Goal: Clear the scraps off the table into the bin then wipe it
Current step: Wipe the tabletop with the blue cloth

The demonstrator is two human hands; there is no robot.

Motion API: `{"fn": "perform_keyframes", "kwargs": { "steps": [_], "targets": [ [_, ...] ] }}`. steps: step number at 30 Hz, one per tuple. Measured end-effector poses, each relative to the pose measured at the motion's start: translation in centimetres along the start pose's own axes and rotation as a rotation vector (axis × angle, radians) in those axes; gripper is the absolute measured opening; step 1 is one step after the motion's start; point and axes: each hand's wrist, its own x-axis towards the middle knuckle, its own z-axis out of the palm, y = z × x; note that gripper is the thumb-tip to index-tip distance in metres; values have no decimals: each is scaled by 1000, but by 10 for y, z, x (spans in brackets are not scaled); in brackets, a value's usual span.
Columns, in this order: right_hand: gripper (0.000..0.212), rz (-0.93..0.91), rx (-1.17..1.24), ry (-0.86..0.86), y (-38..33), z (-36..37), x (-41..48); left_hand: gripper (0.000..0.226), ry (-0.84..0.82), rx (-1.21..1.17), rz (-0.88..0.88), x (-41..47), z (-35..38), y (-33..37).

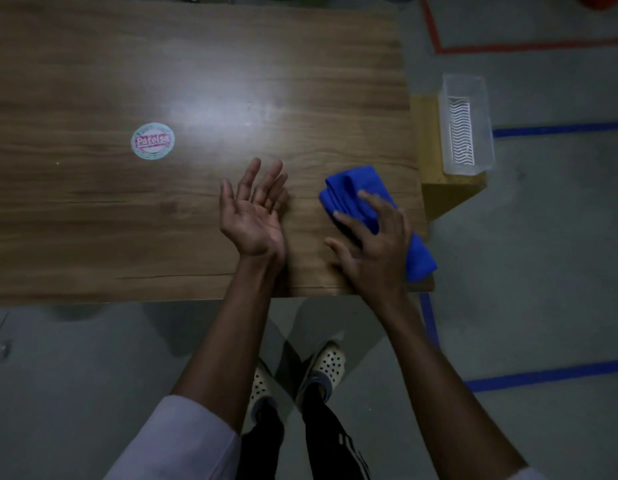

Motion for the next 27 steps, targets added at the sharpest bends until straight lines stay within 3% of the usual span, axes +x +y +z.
{"fn": "perform_keyframes", "kwargs": {
  "steps": [2,4,6,8,10,16,20,22,27],
  "targets": [
    [25,109,270,-22,-30,1,-6,70,-5,37,-2,2,-1,-4],
    [21,466,662,-308,-56,3,-10,70,-11,39,6,1,0,-6],
    [22,836,991,-462,-67,6,-10,71,4,26,26,0,1,-8],
    [24,1068,1210,-502,-67,5,-7,70,3,13,50,-1,2,-8],
    [28,1172,1326,-507,-62,0,-3,70,-24,30,74,-4,6,-9],
    [10,1265,1292,-499,-56,-12,10,66,-106,201,233,-14,18,-22],
    [11,1046,868,-499,-55,-17,8,56,-211,472,524,-22,19,-34],
    [8,887,670,-477,-54,-18,6,55,-208,559,581,-25,18,-37],
    [8,798,702,-453,-47,-24,-4,50,-72,521,504,-28,10,-39]
  ]
}}
